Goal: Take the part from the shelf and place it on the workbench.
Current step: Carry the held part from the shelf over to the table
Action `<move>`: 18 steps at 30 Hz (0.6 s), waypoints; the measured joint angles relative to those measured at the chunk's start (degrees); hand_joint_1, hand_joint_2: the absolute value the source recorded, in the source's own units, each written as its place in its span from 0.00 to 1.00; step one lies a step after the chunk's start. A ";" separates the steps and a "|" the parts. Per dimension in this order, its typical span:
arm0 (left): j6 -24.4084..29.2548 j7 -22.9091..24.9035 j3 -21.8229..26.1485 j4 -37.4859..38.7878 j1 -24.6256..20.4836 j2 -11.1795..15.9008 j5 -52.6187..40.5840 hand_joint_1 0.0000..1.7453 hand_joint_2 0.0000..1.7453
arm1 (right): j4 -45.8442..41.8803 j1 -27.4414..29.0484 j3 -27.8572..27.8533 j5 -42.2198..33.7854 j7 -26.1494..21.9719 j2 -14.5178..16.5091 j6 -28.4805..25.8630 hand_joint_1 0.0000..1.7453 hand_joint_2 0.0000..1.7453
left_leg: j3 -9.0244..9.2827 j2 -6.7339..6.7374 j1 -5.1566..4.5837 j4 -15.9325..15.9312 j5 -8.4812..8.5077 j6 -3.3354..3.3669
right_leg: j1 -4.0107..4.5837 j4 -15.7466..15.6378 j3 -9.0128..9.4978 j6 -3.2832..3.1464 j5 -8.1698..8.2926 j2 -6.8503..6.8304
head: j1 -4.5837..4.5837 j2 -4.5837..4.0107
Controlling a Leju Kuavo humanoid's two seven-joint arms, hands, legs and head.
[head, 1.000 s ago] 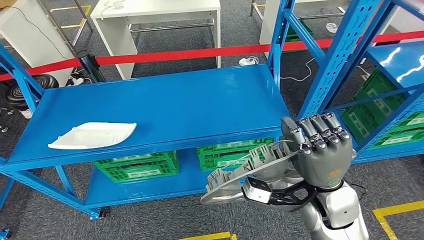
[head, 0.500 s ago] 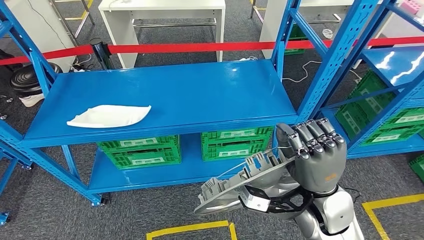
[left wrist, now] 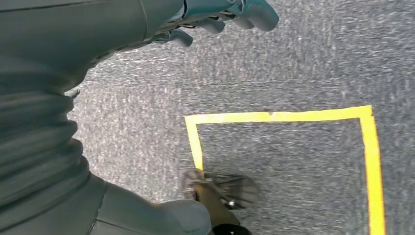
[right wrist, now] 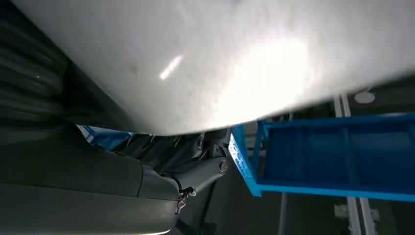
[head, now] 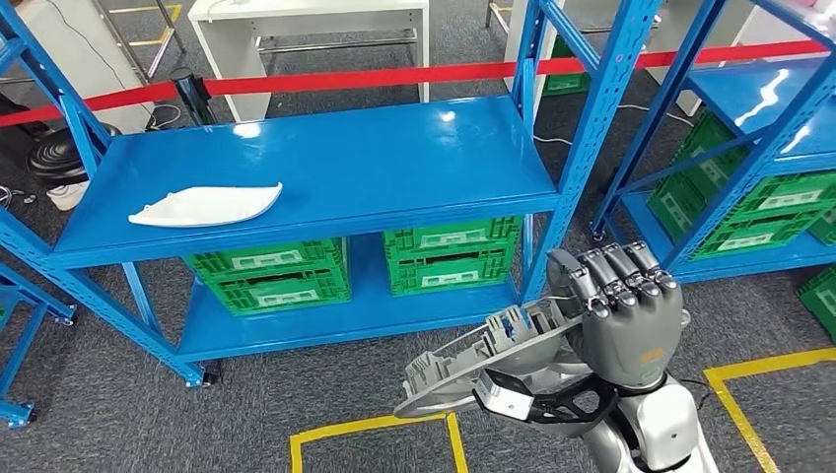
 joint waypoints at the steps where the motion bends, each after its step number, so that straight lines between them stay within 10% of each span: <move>1: -0.03 -0.23 -0.02 0.00 0.03 0.00 0.01 0.00 1.00 | -0.15 0.75 -0.01 -0.54 -0.13 -0.02 0.01 1.00 1.00 | -0.56 0.01 0.08 3.38 -1.71 -0.22 | 0.00 0.04 -0.79 0.04 0.65 -0.05 | -0.02 0.00; 4: -0.04 -1.10 -0.01 0.00 0.24 0.00 0.32 0.00 1.00 | -0.69 3.11 -0.20 -3.85 -2.16 -0.05 0.01 1.00 1.00 | 2.60 0.01 0.27 4.87 0.42 -0.45 | -0.06 0.27 -3.32 0.46 2.63 -0.14 | -0.02 0.00; 7: 0.04 -1.25 -0.01 0.01 0.39 -0.06 0.41 0.00 1.00 | -1.50 4.86 -1.16 -8.37 -7.15 0.30 -0.01 1.00 1.00 | 11.49 -0.20 0.31 -6.37 1.61 -0.05 | -0.04 0.52 -5.00 1.31 4.24 -0.11 | 0.02 0.00; 9: 0.37 -1.11 0.02 0.05 0.67 -0.16 0.65 0.00 1.00 | -2.04 5.43 -2.35 -10.04 -10.60 1.36 -0.05 1.00 1.00 | 13.65 -0.38 0.00 -10.42 0.49 0.87 | 0.02 0.33 -5.22 2.06 5.33 -0.10 | 0.02 0.00; 12: 1.08 -0.61 0.17 0.19 1.37 -0.36 1.30 0.00 1.00 | -2.29 5.96 -4.02 -11.70 -13.90 3.12 -0.06 1.00 1.00 | 12.30 -0.03 -0.16 -11.01 1.93 2.75 | -0.32 0.65 -5.85 3.20 4.97 0.07 | -0.03 0.00; 16: 1.96 -0.17 0.46 0.23 1.74 -0.58 1.76 0.00 1.00 | -2.19 5.71 -5.73 -13.34 -16.70 4.90 -0.04 1.00 1.00 | 8.85 0.32 -0.31 -10.93 4.88 3.86 | -0.34 12.04 -8.50 3.71 -5.75 0.19 | 0.07 0.00; 18: 2.09 -0.29 0.54 0.24 1.85 -0.66 1.90 0.00 1.00 | -1.98 5.32 -6.17 -13.40 -17.46 5.77 -0.04 1.00 1.00 | 6.87 0.39 -0.51 -10.53 6.34 3.88 | -0.20 16.11 -7.70 3.54 -5.73 0.21 | 0.07 0.00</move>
